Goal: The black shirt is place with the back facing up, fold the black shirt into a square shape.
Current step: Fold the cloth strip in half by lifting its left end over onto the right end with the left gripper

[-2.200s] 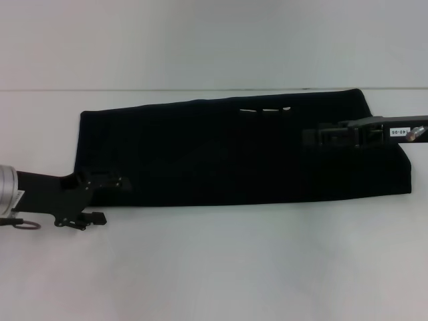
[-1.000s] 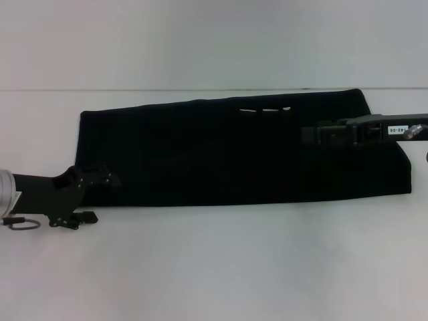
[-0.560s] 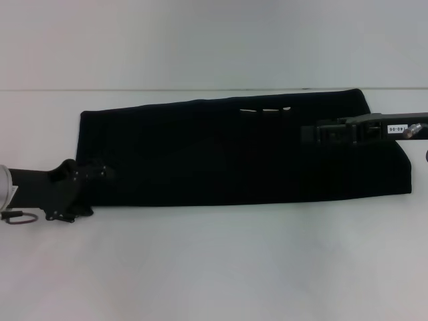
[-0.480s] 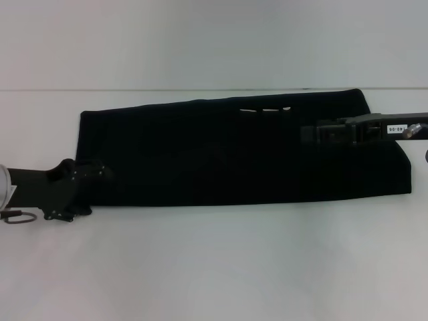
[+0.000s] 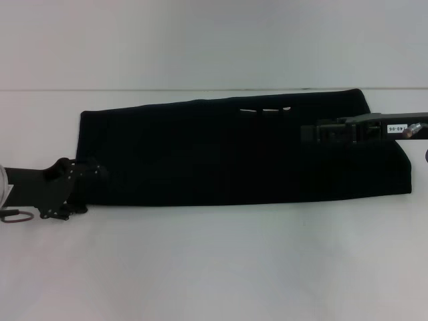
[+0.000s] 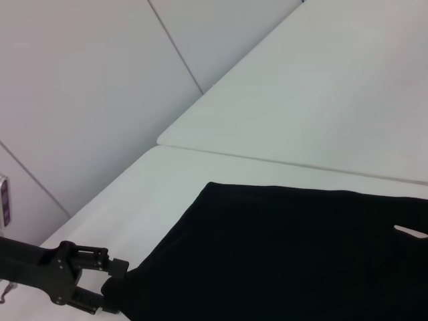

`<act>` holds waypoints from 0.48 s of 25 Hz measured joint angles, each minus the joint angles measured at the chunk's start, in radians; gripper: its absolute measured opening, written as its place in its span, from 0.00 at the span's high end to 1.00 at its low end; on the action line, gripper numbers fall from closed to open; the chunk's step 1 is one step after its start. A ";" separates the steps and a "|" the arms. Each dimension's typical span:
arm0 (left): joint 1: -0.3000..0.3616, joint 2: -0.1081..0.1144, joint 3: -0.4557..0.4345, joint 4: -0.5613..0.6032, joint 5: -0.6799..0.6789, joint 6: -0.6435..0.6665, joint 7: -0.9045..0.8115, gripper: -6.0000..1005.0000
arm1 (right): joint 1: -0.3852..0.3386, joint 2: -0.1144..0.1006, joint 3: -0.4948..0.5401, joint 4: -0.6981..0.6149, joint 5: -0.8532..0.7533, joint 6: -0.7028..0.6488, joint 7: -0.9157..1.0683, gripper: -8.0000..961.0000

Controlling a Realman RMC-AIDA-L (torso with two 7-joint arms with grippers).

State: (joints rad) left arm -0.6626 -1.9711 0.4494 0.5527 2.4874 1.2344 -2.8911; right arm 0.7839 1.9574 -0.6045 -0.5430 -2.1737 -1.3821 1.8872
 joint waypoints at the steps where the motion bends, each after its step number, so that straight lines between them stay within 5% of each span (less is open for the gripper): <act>1: 0.001 0.000 0.000 0.000 0.000 -0.003 0.002 0.11 | 0.000 0.000 0.000 0.000 0.000 0.000 0.000 0.31; 12: -0.003 0.002 0.001 0.004 0.001 -0.014 0.022 0.13 | 0.000 0.000 0.003 0.000 0.000 -0.004 0.005 0.31</act>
State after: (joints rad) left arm -0.6659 -1.9695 0.4502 0.5568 2.4882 1.2207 -2.8688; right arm 0.7839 1.9573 -0.6013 -0.5430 -2.1737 -1.3864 1.8919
